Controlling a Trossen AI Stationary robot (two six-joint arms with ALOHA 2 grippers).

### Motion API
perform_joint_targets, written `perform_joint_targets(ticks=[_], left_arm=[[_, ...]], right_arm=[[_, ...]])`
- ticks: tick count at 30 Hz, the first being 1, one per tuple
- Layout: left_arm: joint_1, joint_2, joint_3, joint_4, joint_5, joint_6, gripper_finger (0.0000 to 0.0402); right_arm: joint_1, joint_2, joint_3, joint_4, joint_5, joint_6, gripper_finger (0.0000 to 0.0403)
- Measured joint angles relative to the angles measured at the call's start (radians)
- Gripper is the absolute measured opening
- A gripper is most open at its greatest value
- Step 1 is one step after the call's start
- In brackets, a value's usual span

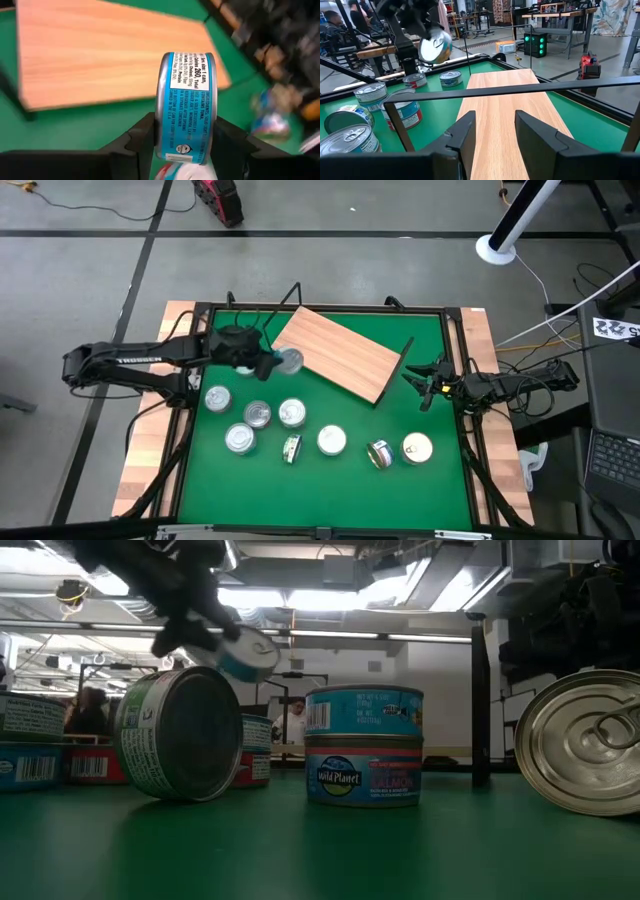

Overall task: Stack canned seafood by type on shelf
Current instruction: Put the yellow-blue tuna can on the shelf

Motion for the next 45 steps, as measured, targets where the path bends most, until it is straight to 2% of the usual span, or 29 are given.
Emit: perform_joint_targets(ticks=[10,17,26,33,38,45], left_arm=[[0.007,0.257,0.000,0.328,0.000,-0.391,0.0149],[0.009,0.483,-0.001,0.681,-0.003,-0.596,0.0150],[0.026,0.701,-0.001,0.900,-0.083,-0.855,0.0150],[0.059,0.754,-0.001,0.918,-0.085,-0.945,0.0150],[0.073,0.758,-0.001,0.908,-0.086,-0.919,0.0153],[0.075,0.758,-0.001,0.865,-0.087,-0.865,0.0196]], right_arm=[[0.000,0.000,0.000,0.000,0.000,0.000,0.0136],[0.000,0.000,0.000,0.000,0.000,-0.001,0.0136],[0.000,0.000,0.000,0.000,0.000,-0.002,0.0136],[0.000,0.000,0.000,0.000,0.000,-0.003,0.0136],[0.000,0.000,0.000,0.000,0.000,-0.003,0.0136],[0.000,0.000,0.000,0.000,0.000,-0.003,0.0136]])
